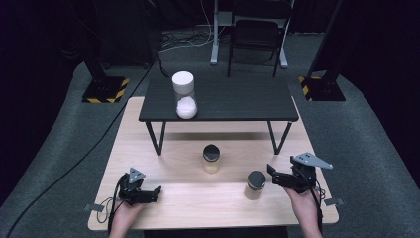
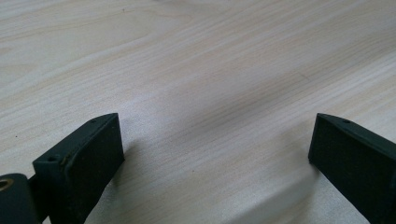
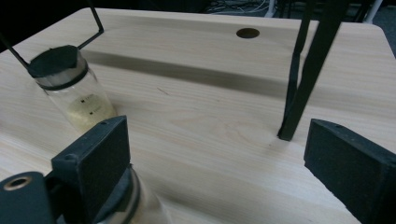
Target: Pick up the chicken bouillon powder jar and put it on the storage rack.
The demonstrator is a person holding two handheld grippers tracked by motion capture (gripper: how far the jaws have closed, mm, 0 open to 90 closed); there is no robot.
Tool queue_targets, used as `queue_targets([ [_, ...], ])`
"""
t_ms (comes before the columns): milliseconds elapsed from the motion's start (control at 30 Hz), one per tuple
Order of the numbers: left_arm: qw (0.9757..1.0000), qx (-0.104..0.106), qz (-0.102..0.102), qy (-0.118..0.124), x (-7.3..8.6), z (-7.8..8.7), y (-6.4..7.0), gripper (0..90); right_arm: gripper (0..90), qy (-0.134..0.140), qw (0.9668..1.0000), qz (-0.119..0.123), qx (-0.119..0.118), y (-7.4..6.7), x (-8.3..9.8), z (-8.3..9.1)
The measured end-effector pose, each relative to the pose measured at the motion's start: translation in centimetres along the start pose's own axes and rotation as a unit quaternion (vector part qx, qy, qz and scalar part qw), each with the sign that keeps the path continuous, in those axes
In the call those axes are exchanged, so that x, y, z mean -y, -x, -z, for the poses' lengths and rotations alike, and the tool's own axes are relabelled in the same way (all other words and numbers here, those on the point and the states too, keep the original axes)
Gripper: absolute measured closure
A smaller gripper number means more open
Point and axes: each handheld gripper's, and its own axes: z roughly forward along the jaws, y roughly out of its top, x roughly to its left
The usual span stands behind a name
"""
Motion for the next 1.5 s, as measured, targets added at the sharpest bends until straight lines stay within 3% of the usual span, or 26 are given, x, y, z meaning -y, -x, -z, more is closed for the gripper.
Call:
queue_targets([
  [933, 1.0, 0.001, -0.001, -0.001, 0.0, 0.0, 0.0, 2.2, 4.6, -0.004, 0.9988, 0.025, -0.043, -5.7, -1.5, -1.3],
  [1500, 1.0, 0.0, -0.001, -0.002, 0.0, 0.0, 0.0, 1.5, 4.0, -0.002, 0.998, 0.037, -0.05, -9.4, -1.9, -2.6],
])
